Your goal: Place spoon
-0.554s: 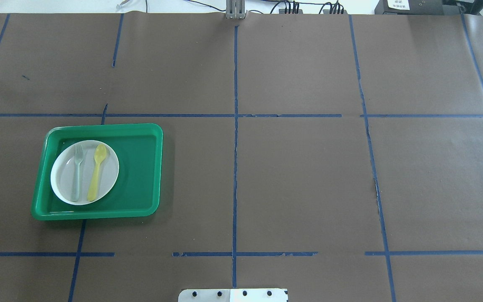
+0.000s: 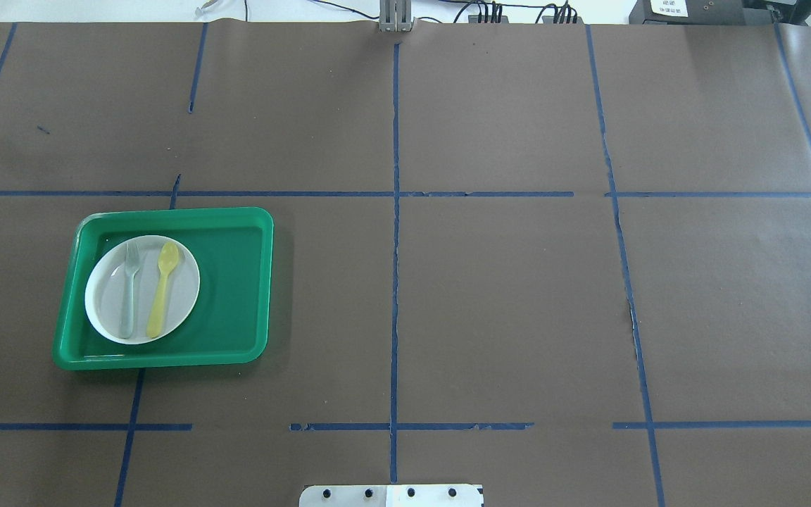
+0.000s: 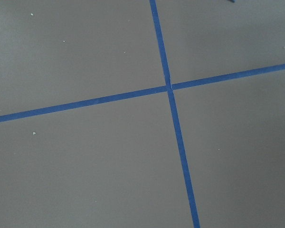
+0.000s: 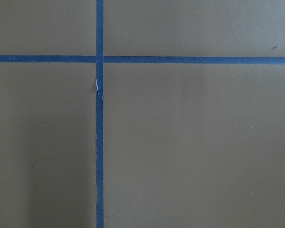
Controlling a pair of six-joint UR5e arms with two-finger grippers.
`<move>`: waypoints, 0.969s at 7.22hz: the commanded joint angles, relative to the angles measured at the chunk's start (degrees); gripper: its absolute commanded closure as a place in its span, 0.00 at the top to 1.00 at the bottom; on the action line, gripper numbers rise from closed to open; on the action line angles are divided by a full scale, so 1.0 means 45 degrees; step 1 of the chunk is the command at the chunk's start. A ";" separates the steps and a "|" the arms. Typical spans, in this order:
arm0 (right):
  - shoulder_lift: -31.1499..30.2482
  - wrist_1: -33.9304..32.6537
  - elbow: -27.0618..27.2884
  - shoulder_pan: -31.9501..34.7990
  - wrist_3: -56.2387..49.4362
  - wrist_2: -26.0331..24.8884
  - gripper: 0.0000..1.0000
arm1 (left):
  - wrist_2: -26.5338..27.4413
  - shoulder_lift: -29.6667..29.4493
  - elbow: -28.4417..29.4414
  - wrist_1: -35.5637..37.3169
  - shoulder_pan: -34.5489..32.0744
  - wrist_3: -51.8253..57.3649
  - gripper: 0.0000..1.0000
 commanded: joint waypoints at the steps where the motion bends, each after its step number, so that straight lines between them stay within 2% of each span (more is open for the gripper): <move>1: 0.0000 0.0000 0.0000 0.0000 0.0000 0.0000 1.00 | 0.0084 0.0007 -0.0303 -0.0123 0.0092 0.0014 1.00; 2: 0.0000 0.0000 0.0000 0.0000 0.0000 0.0000 1.00 | 0.0104 0.0008 -0.0363 -0.1497 0.1137 -0.0179 1.00; 3: 0.0000 0.0019 0.0000 0.0000 0.0000 0.0000 1.00 | 0.0124 -0.0069 -0.0421 -0.2322 0.1863 -0.2249 1.00; 5: 0.0000 0.0000 0.0000 0.0000 0.0000 0.0000 1.00 | 0.0550 -0.0109 -0.1276 -0.4371 0.4204 -0.6077 1.00; 6: 0.0000 0.0000 0.0000 0.0000 0.0000 0.0000 1.00 | 0.1752 -0.0225 -0.1784 -0.5271 0.5490 -0.8419 1.00; 7: 0.0000 0.0000 0.0000 0.0000 0.0000 0.0000 1.00 | 0.2422 -0.0420 -0.2176 -0.5686 0.6741 -1.0666 1.00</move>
